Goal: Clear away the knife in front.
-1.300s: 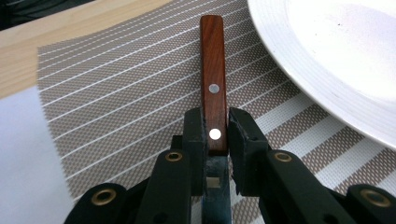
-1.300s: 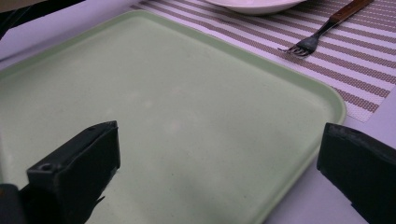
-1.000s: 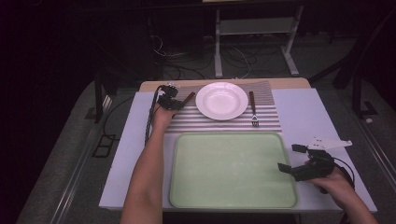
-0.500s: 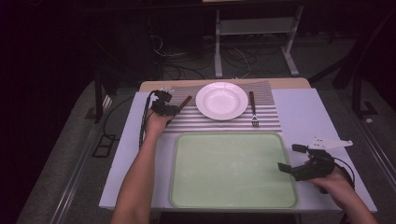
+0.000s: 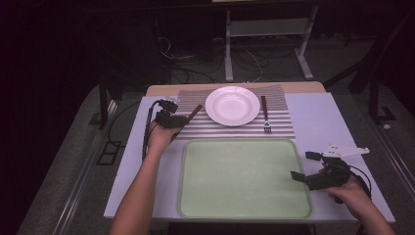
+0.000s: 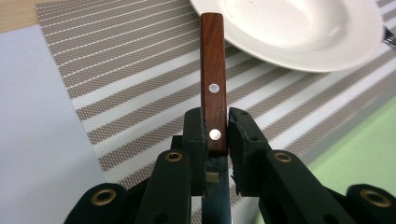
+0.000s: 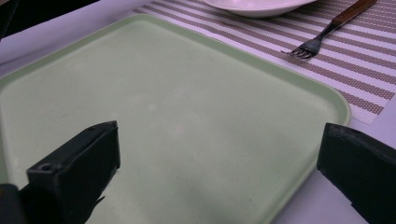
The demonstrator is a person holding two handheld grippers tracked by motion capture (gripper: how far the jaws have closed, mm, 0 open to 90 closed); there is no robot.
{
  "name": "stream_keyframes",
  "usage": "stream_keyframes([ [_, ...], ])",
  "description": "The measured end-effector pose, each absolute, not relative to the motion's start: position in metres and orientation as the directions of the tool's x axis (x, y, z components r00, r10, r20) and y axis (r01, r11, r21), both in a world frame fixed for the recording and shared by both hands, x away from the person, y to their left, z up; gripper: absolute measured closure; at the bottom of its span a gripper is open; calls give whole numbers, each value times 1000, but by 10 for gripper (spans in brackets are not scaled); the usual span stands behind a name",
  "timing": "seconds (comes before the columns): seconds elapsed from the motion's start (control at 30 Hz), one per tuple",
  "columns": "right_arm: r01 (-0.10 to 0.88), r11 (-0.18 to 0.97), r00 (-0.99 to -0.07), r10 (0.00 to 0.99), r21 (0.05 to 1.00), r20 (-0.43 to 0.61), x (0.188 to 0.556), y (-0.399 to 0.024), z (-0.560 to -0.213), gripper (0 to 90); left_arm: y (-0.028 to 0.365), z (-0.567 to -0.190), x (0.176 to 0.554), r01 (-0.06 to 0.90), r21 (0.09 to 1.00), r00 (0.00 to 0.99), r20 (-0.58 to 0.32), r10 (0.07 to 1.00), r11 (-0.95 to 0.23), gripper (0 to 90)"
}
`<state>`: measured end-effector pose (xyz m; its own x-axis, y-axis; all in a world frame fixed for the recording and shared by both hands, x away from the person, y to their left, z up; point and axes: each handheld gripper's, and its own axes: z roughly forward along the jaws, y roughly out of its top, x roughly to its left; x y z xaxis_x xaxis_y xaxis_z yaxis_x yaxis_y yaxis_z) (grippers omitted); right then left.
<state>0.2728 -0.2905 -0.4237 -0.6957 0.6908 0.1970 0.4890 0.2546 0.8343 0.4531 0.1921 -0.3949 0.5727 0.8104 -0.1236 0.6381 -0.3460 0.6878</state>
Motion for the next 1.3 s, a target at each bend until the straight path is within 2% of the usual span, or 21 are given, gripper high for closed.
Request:
stream_keyframes([
  [0.37,486,252,-697,690,837,197,272,-291,-423,0,185,-393,424,627,708,598,-171,783,-325,772],
  [1.3,477,256,-703,685,841,190,269,-290,-423,0,144,-395,341,568,726,702,-181,689,-388,772],
])
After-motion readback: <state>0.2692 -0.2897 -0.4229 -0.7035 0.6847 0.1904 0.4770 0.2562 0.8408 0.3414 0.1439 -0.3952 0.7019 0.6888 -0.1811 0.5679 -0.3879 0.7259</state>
